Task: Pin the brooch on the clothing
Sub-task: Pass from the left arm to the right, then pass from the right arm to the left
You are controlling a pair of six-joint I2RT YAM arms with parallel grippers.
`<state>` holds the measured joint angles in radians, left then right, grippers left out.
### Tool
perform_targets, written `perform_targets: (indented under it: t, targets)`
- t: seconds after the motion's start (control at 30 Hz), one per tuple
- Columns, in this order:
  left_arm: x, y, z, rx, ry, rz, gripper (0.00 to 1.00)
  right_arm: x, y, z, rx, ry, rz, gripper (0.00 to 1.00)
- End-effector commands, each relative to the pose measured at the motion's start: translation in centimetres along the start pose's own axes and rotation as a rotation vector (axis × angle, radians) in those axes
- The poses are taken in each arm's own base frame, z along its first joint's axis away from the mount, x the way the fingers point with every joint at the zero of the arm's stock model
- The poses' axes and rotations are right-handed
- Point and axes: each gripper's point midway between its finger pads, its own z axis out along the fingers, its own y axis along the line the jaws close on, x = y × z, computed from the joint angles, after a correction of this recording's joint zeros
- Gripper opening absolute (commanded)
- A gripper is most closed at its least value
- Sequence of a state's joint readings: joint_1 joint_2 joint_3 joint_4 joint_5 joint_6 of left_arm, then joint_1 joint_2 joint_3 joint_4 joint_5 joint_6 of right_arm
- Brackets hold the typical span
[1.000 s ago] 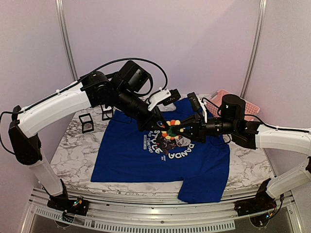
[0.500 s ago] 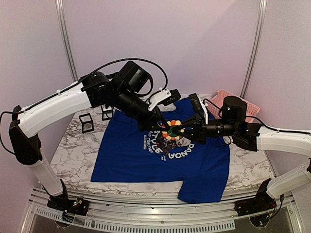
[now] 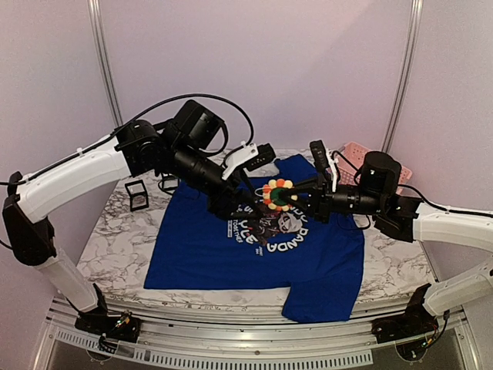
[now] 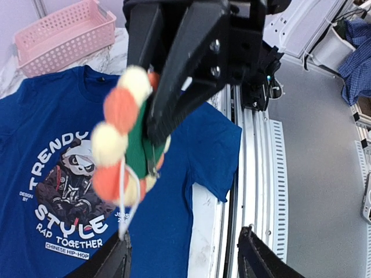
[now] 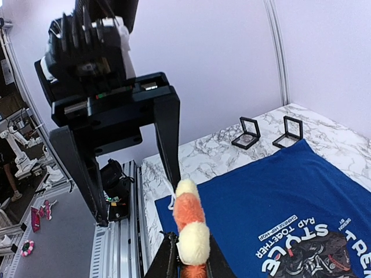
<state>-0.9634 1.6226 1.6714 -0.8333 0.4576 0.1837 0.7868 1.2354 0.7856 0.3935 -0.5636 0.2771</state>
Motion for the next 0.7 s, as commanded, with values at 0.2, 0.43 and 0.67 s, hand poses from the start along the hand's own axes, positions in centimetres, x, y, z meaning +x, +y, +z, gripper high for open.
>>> perform_targets:
  t: [0.2,0.43,0.67]
  targets:
    - [-4.4,-1.0,-3.4,0.026,-0.448,0.028,0.62,-7.3,2.4,-2.1,-0.045,-0.292,-0.081,0.0]
    - [-7.5,-0.3,-3.7,0.048,-0.614,-0.03,0.62,-8.2,4.0,-2.4,-0.131,-0.332,-0.104,0.0]
    - [-9.4,-0.4,-4.2,0.074,-0.691,-0.013,0.3,-8.0,5.0,-2.1,-0.201,-0.319,-0.109,0.0]
